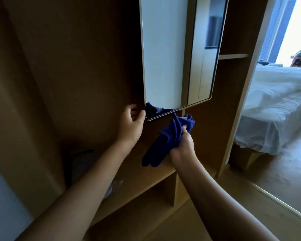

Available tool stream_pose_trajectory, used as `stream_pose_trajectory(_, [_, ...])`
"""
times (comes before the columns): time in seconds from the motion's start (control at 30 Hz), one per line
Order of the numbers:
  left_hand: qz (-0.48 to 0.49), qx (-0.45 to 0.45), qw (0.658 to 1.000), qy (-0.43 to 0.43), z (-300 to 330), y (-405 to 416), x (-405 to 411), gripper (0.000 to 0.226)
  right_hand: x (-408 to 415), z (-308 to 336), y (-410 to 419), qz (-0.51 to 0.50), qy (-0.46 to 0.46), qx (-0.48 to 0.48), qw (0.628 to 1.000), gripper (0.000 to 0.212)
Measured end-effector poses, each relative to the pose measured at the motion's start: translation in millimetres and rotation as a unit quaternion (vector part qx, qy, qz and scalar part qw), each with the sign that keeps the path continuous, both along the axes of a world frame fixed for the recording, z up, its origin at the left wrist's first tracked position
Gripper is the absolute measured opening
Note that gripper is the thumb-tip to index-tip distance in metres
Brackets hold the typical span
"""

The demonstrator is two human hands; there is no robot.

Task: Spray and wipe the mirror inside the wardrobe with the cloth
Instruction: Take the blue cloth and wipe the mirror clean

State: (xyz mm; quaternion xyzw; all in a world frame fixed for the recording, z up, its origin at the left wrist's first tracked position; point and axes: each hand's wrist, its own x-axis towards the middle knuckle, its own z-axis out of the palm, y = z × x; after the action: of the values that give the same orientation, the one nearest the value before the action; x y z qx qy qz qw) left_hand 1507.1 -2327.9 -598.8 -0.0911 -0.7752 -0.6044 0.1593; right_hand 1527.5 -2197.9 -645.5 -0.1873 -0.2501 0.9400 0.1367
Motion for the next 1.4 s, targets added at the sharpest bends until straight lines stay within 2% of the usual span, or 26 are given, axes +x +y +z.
stream_pose_trajectory(0.07, [0.035, 0.051, 0.991, -0.114, -21.8, 6.7, 10.3, 0.052, 5.9, 6.6, -0.9, 0.037, 0.009, -0.047, 0.998, 0.021])
stream_pose_trajectory(0.17, [0.013, 0.127, 0.938, -0.323, -48.4, 8.6, 20.7, 0.069, 11.0, 15.4, 3.1, 0.082, 0.011, -0.084, 0.993, 0.016])
stream_pose_trajectory(0.23, [-0.082, 0.238, 0.875, -0.414, -60.2, 7.9, 21.2, 0.073, 13.3, 18.7, 9.9, 0.103, 0.019, -0.084, 0.991, 0.02])
stream_pose_trajectory(0.3, [-0.171, 0.373, 0.797, -0.444, -61.3, 10.3, 22.9, 0.068, 15.2, 20.8, 17.9, 0.112, 0.018, -0.061, 0.992, 0.025])
stream_pose_trajectory(0.33, [-0.179, 0.412, 0.776, -0.443, -57.8, 12.9, 24.9, 0.06, 16.0, 22.0, 21.9, 0.113, 0.008, -0.053, 0.992, 0.027])
stream_pose_trajectory(0.43, [-0.128, 0.449, 0.78, -0.417, -45.1, 21.7, 27.6, 0.032, 19.5, 30.5, 34.1, 0.118, 0.005, -0.073, 0.99, 0.039])
stream_pose_trajectory(0.47, [-0.116, 0.47, 0.775, -0.406, -43.1, 22.2, 27.7, 0.032, 19.5, 33.9, 38.8, 0.112, 0.009, -0.07, 0.991, 0.04])
stream_pose_trajectory(0.6, [-0.129, 0.594, 0.72, -0.335, -34.6, 19.0, 26.3, 0.034, 12.3, 42.2, 53.8, 0.094, 0.017, -0.015, 0.995, 0.048])
stream_pose_trajectory(0.67, [-0.157, 0.623, 0.707, -0.296, -34.2, 24.0, 24.8, 0.049, 8.8, 43.1, 53.1, 0.102, 0.022, -0.018, 0.994, 0.051])
stream_pose_trajectory(0.77, [-0.168, 0.612, 0.717, -0.289, -39.9, 37.3, 23.4, 0.055, 0.8, 44.4, 50.0, 0.11, 0.041, -0.01, 0.993, 0.049])
stream_pose_trajectory(0.93, [-0.188, 0.602, 0.716, -0.299, -55.3, 50.0, 11.2, 0.03, -13.7, 40.2, 60.3, 0.094, 0.019, 0.013, 0.995, 0.037])
stream_pose_trajectory(1.07, [-0.197, 0.553, 0.754, -0.294, -51.2, 59.7, 1.1, 0.02, -30.3, 41.9, 70.2, 0.109, -0.004, 0.008, 0.994, 0.033])
stream_pose_trajectory(1.17, [-0.158, 0.605, 0.715, -0.314, -21.8, 65.4, 1.5, 0.029, -44.5, 55.3, 75.7, 0.12, -0.034, -0.042, 0.991, 0.038])
stream_pose_trajectory(1.3, [-0.135, 0.604, 0.696, -0.364, 17.9, 70.1, -1.2, 0.049, -53.4, 78.1, 75.1, 0.149, -0.086, -0.086, 0.981, 0.042])
stream_pose_trajectory(1.33, [-0.119, 0.608, 0.687, -0.38, 26.8, 70.9, -2.5, 0.049, -55.6, 84.4, 74.4, 0.148, -0.101, -0.087, 0.98, 0.043])
stream_pose_trajectory(1.4, [-0.079, 0.623, 0.669, -0.397, 40.8, 74.9, -5.4, 0.029, -59.9, 95.1, 73.6, 0.146, -0.143, -0.083, 0.975, 0.047])
